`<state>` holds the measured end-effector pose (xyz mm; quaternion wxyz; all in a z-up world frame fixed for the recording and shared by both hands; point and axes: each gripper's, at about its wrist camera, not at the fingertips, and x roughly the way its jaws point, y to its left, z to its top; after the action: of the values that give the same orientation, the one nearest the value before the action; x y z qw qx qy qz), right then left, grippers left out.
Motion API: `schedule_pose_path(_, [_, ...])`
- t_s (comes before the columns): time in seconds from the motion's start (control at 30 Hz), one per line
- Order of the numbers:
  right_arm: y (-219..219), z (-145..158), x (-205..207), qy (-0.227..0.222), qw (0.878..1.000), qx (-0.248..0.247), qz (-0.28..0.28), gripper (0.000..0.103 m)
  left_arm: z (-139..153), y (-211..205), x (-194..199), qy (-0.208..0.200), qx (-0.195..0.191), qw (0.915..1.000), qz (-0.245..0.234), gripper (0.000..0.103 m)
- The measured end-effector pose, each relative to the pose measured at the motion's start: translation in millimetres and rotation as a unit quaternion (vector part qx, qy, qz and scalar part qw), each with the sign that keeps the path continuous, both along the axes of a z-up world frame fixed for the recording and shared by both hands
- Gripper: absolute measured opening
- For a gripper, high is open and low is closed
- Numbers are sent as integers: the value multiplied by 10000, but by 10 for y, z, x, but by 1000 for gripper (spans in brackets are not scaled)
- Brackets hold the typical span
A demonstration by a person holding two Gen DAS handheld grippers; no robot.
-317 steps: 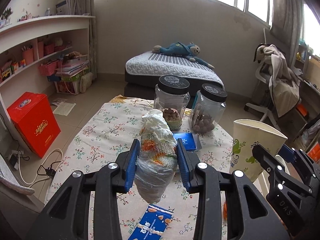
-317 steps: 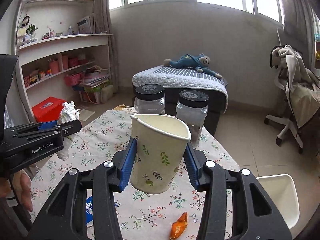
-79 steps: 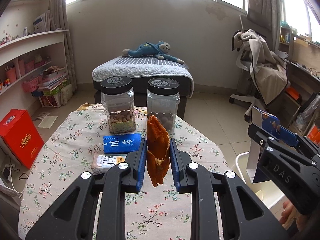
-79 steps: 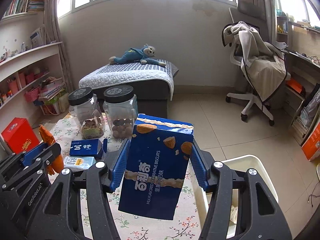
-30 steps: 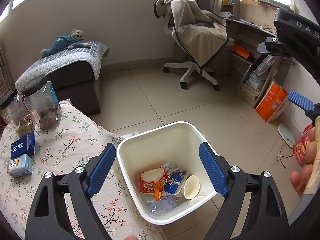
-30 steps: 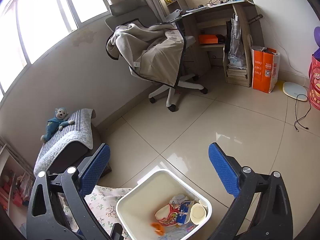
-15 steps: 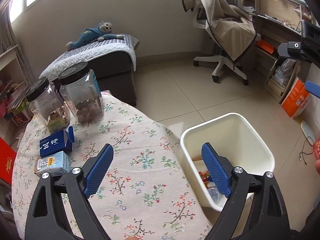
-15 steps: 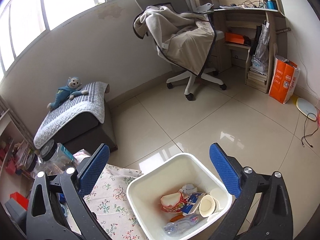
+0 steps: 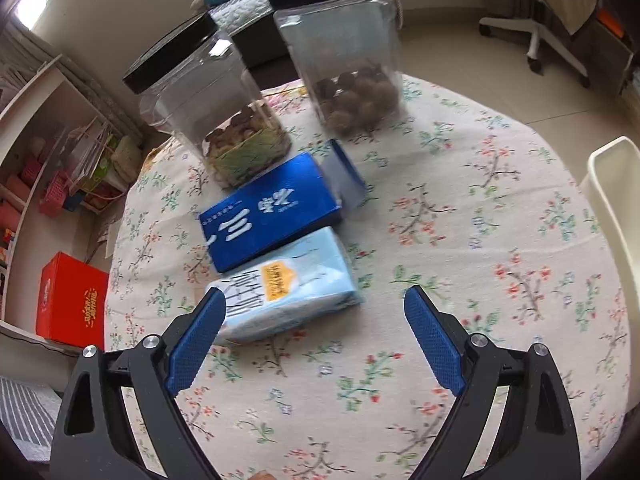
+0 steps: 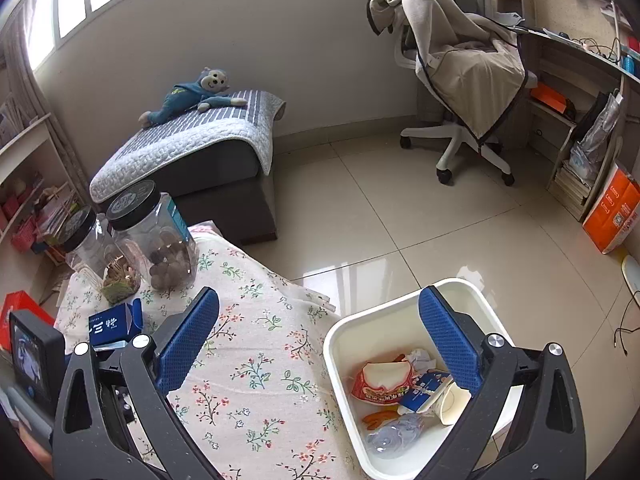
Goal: Collect trash
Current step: 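Grasp the light blue milk carton with the left gripper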
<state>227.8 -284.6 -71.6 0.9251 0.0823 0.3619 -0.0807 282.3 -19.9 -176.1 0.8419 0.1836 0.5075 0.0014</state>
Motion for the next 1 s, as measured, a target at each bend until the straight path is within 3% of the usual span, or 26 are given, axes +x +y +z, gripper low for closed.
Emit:
schedule_pose_path(0.17, [128,-84,111,162,9997,-116,117,96,-194,345,226,384,-82,9991,-180,91])
schedule_pose_path(0.33, [190,-153,182,266,9994,-173,161,96,-378,391,300,951,-180,9935,-600,92])
schedule_pose_path(0.4, [205,-186,211,311,9993,-130,156,96,-324,356,200,1170,-530,9878,-882,93])
schedule_pose_path(0.5, [223,-222,259,374,9991,-39,178,96,-145,227,10,1553,-1155,9703,-1453,93])
schedule_pose_path(0.63, [318,-257,305,420,9988,-62,244,96,-50,105,-33,1349,-882,9749,-1537,93])
schedule_pose_path(0.8, [387,-256,310,434,9985,-130,320,96,-304,64,192,1332,-466,9825,-1212,93])
schedule_pose_path(0.87, [388,-248,312,432,9985,-137,318,96,-398,29,217,1317,-439,9838,-1137,86])
schedule_pose_path(0.9, [390,-250,313,437,9984,-133,321,96,-442,17,212,1352,-428,9837,-1106,66])
schedule_pose_path(1.0, [441,-276,332,500,9974,-151,495,96,-444,22,86,1306,-582,9832,-1131,65])
